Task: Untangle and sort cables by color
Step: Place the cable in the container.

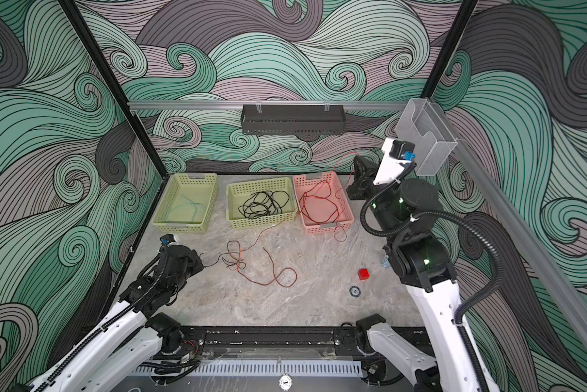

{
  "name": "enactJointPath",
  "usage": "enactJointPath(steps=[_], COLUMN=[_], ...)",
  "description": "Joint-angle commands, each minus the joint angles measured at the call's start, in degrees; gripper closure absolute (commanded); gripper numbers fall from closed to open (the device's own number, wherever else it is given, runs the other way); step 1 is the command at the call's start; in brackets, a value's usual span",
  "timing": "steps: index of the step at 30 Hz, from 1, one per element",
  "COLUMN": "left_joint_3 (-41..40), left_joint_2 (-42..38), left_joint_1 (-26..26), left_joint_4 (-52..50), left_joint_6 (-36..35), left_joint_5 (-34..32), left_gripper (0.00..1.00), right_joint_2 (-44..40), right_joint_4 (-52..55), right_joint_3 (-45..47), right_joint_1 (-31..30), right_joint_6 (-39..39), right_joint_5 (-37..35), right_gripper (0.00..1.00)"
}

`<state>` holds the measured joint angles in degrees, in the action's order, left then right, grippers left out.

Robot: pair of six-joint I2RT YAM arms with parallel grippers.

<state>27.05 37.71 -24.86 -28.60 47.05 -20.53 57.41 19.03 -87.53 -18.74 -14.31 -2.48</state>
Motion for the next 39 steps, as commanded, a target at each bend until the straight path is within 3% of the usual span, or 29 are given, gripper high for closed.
enactJointPath(steps=[1, 10, 20, 39], left_joint_3=[-1.0, -7.8, -9.2, -8.2], left_joint_2=[0.9, 4.9, 9.7, 4.6], left_joint_1=[0.3, 0.4, 0.5, 0.4], left_joint_4=[2.8, 9.7, 13.3, 11.1], left_joint_6=[1.7, 5.6, 6.7, 6.4], left_joint_5=[1.0, 1.7, 2.9, 7.3], left_gripper=[1.00, 1.00, 1.00, 1.00], right_joint_2=[4.1, 15.1, 30.2, 35.1], right_joint_4=[-1.7, -2.4, 6.4, 7.6], right_joint_3=[-6.9, -29.6, -57.1, -46.5], right_joint_1=[0.0, 0.1, 0.4, 7.4], right_joint_6=[-1.7, -3.4, -3.7, -4.3], right_joint_5=[3.2, 3.1, 3.1, 2.5], right_gripper=[1.00, 1.00, 1.00, 1.00])
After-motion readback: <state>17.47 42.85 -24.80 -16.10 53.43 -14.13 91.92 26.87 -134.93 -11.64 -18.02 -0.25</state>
